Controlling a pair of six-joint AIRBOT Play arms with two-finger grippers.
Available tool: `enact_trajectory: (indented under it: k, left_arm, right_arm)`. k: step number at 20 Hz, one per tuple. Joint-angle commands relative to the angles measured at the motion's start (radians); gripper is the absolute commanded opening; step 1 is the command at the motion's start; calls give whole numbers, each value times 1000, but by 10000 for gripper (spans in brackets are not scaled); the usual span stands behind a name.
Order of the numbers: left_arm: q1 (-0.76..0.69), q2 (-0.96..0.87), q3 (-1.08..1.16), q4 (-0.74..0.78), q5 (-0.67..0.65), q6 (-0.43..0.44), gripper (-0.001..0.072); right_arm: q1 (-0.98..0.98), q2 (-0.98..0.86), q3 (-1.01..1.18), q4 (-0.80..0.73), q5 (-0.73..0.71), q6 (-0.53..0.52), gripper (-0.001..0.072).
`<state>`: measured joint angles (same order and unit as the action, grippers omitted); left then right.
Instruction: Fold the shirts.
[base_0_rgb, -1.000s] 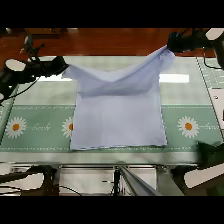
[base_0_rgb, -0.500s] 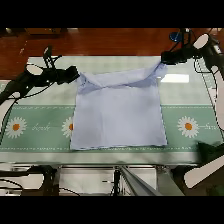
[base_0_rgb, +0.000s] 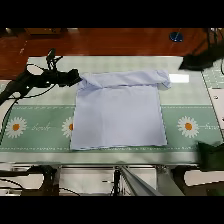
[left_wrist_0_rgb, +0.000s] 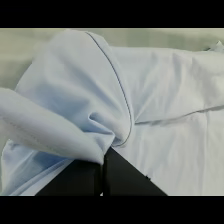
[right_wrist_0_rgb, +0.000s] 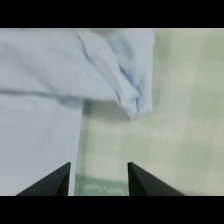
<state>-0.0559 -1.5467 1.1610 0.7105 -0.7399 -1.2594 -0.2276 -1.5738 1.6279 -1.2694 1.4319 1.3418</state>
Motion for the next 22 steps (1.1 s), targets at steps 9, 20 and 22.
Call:
enact_trajectory:
  k: [9,20,22]
  left_arm:
    - [2,2,65,2,-130,126,22]
    - [2,2,68,23,-144,127,22]
    - [2,2,68,23,-144,127,22]
  right_arm:
    - [-185,632,-1148,251,-64,-151,530]
    - [-180,634,-1221,236,-162,-55,526]
    - [-180,603,-1221,249,-205,-52,524]
